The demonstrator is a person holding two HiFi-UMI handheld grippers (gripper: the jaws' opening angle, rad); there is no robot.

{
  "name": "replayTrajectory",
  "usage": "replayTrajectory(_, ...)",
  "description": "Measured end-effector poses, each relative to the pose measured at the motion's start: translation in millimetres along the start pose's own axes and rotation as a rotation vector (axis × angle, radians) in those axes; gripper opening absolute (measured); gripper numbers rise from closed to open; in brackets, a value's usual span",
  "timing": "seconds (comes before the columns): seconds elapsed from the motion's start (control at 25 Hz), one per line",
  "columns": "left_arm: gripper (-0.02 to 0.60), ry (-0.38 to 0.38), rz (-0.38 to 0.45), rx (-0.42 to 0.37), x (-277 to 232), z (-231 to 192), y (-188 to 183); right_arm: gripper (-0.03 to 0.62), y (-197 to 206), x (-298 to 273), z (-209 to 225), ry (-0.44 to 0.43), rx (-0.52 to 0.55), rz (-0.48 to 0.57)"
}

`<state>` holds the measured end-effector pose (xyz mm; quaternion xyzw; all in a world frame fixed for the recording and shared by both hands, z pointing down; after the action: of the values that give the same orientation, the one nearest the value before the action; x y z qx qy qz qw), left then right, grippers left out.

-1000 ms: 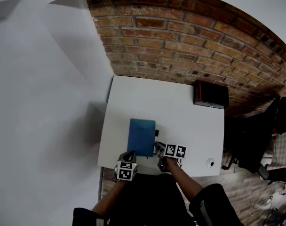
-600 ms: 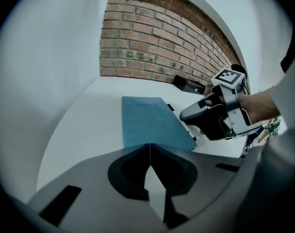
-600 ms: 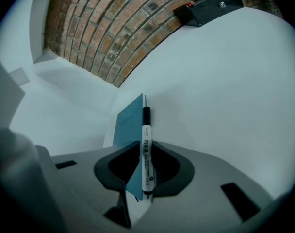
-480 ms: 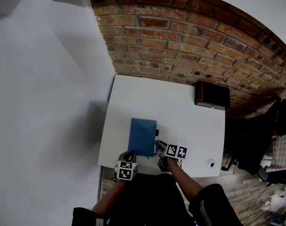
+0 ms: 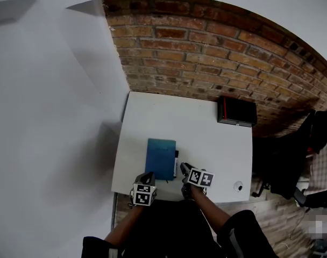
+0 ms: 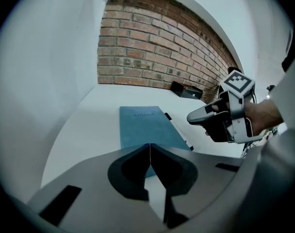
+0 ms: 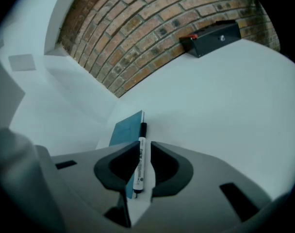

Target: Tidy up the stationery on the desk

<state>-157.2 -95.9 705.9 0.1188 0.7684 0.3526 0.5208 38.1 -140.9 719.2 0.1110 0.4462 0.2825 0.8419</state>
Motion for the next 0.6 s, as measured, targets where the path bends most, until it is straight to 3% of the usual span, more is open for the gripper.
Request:
replayTrajectory(0.12,0.017,0.017,0.038,-0.012,9.0,7.2,-13.0,0.077,0.8,18.8,1.1,0.056,0.019,0.062)
replayTrajectory(0.4,0.017,0.065,0.083,-0.012,17.4,31.8,-23.1,0.034,11.8,63.5,-3.8,0.093,0.02,0.102)
replayTrajectory(0.6,0.015,0.098,0.08,-0.04,15.5,53.4,-16.7,0.021,16.6,97.3,-11.5,0.097,0.115,0.186)
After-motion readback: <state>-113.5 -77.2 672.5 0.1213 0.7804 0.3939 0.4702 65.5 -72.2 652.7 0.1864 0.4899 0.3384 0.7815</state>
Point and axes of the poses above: the fingertips, and each gripper's own axes: x backward along the fingers, z to its right, y out of its underside, the point moved 4 cm from there along x, backward along the fingers, and after that the axes turned 3 degrees about y, right-handed, at the moved point
